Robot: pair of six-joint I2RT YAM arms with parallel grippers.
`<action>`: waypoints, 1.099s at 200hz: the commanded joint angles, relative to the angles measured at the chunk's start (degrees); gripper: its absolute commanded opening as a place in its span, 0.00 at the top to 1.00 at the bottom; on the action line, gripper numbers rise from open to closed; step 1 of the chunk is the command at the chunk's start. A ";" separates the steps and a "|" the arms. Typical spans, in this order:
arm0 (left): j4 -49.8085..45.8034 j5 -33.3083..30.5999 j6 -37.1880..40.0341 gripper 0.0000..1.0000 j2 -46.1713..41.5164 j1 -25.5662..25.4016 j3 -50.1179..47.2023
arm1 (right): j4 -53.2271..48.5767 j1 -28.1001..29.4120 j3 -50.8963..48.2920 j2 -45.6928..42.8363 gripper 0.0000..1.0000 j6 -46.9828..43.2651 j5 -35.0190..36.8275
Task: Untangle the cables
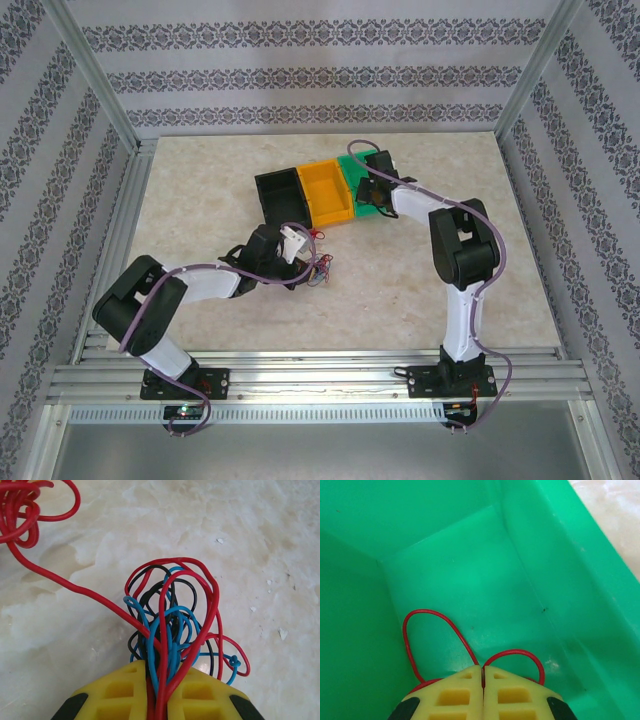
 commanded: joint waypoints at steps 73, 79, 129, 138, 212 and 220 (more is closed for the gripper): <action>-10.30 5.65 10.18 1.00 -6.03 -0.56 1.94 | 2.85 0.96 -12.95 -9.64 0.89 10.08 -4.06; -10.15 5.63 10.06 1.00 -5.95 -0.56 1.99 | 3.15 1.06 -13.31 -10.23 0.84 10.09 -4.02; -9.13 4.02 11.00 1.00 -4.66 -1.56 2.50 | 5.72 1.25 -16.71 -19.08 0.59 10.16 -1.20; -9.24 3.60 11.43 1.00 -4.23 -1.89 2.64 | 6.37 1.54 -18.00 -21.23 0.56 10.35 -0.66; -5.65 3.00 11.24 1.00 0.78 -3.72 3.22 | 7.80 10.44 -29.46 -31.39 0.53 2.38 -8.32; -5.25 3.12 11.14 1.00 1.30 -3.86 3.06 | 7.75 11.54 -30.12 -30.60 0.53 1.47 -11.26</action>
